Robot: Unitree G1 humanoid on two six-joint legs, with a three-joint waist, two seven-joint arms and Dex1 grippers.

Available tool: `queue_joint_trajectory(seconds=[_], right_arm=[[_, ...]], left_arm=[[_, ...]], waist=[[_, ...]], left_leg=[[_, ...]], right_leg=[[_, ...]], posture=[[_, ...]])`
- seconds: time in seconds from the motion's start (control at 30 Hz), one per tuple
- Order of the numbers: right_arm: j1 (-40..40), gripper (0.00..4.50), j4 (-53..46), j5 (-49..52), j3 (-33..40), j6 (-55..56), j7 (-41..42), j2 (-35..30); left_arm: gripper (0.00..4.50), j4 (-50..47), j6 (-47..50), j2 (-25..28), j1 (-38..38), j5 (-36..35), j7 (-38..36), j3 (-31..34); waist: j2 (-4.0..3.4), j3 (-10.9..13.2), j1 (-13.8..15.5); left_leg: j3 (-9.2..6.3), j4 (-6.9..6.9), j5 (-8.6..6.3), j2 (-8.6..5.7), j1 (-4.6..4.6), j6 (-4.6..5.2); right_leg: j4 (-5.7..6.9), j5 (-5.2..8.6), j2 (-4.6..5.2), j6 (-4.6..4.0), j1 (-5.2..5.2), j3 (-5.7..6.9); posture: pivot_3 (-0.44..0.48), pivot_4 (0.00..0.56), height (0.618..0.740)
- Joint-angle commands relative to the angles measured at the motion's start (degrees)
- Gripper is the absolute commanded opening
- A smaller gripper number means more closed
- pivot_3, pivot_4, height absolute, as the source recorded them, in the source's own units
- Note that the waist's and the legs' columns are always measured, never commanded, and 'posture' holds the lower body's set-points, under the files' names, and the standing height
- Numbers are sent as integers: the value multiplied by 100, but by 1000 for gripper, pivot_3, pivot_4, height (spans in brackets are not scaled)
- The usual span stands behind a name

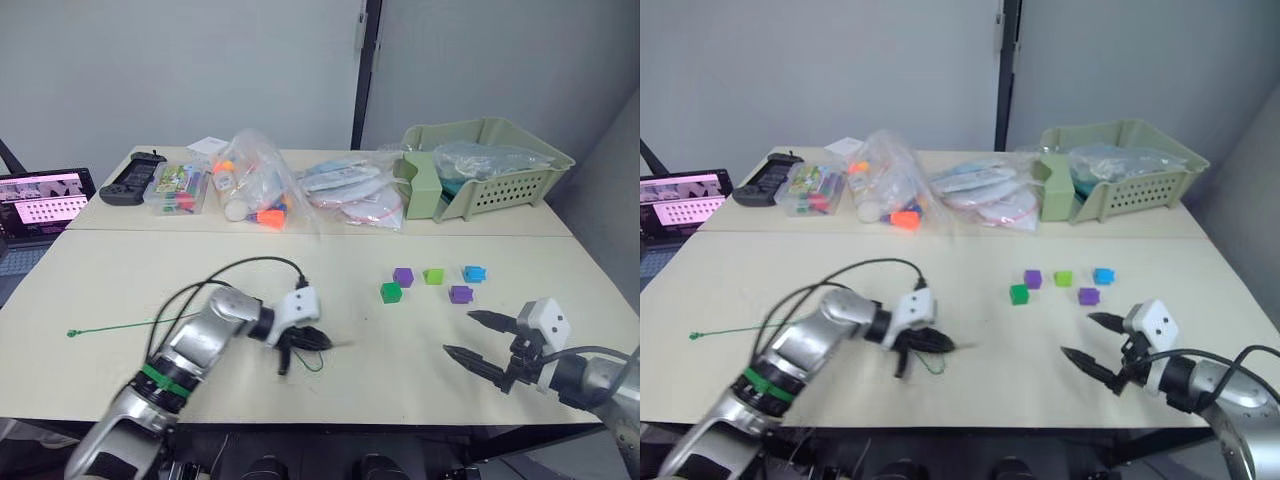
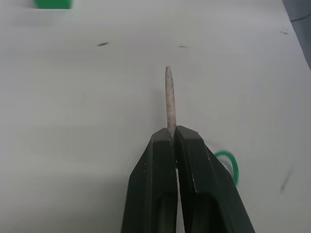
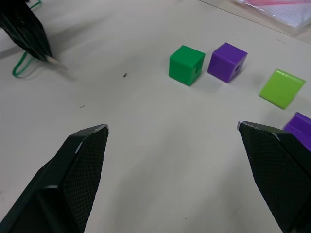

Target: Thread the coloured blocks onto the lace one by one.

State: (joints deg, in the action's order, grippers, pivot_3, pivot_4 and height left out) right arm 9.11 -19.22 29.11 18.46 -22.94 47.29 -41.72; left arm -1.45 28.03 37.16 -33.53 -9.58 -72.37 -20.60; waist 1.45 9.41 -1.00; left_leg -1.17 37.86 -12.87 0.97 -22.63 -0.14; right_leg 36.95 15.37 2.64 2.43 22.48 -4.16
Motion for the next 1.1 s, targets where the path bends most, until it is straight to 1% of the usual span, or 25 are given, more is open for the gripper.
queue_joint_trajectory(seconds=[0.03,0.1,0.2,0.27,0.33,0.43,0.63,0.83,0.87,0.93,1.03,1.1], right_arm=[[-141,4500,-262,-187,87,-181,-719,219],[-248,4500,-318,-284,86,-337,-1119,389],[-482,4500,-299,-749,-55,-433,-2020,824],[-681,4500,-192,-960,-33,-486,-2538,1108],[-914,4500,-65,-1119,47,-536,-2951,1304],[-1317,4500,115,-1212,152,-662,-3404,1494],[-1971,4500,581,-1279,47,-953,-3544,1460],[-2685,4500,1237,-1224,174,-1246,-3592,1324],[-2812,4500,1375,-1191,156,-1348,-3539,1290],[-3215,4500,1947,-1160,77,-1567,-3407,1174],[-3450,4500,2347,-1159,-16,-1662,-3208,1070],[-3654,4500,2796,-1225,-87,-1633,-3067,981]], left_arm=[[25,-376,129,197,3,-156,-116,170],[25,-487,190,302,57,-161,-119,210],[25,-819,443,475,209,-223,-13,333],[25,-937,505,534,266,-190,85,343],[25,-1052,548,591,308,-151,164,325],[25,-1250,693,619,403,-219,277,328],[25,-1446,688,615,643,-197,464,273],[25,-1543,657,636,797,-219,545,276],[25,-1556,657,642,811,-223,553,277],[25,-1602,655,656,862,-236,568,275],[25,-1651,657,670,908,-243,584,270],[25,-1674,658,675,941,-244,596,273]], waist=[[0,0,15],[0,0,30],[0,0,24],[0,0,18],[0,0,17],[0,0,14],[-1,0,-1],[-1,1,-1],[-1,1,-3],[-1,1,-11],[-1,1,-19],[-1,1,-17]], left_leg=[[0,0,0,-1,-1,0],[0,0,0,-3,-5,0],[0,1,0,-2,-15,0],[-1,1,0,-2,-27,0],[2,2,2,-3,-58,-1],[3,2,3,-4,-61,-1],[3,2,3,-1,-61,-1],[4,1,3,-3,-60,-1],[4,1,4,-3,-60,-1],[4,2,3,-2,-59,-1],[4,1,3,-1,-59,-1],[1,1,3,-1,-60,0]], right_leg=[[0,-1,2,-2,0,0],[-2,-1,5,-1,2,1],[-1,-2,5,-4,13,2],[6,-18,4,-30,31,2],[17,-21,3,-35,69,-2],[16,-22,3,-36,73,-2],[15,-22,0,-38,73,-1],[16,-23,1,-39,72,-2],[16,-23,1,-39,72,-2],[15,-23,0,-39,71,-1],[15,-24,-1,-40,72,-1],[16,-24,-2,-40,72,0]], posture=[[0,150,740],[0,150,740],[0,150,740],[0,150,740],[0,150,740],[0,150,740],[0,150,740],[0,150,740],[0,150,740],[0,150,740],[0,150,740],[0,150,740]])
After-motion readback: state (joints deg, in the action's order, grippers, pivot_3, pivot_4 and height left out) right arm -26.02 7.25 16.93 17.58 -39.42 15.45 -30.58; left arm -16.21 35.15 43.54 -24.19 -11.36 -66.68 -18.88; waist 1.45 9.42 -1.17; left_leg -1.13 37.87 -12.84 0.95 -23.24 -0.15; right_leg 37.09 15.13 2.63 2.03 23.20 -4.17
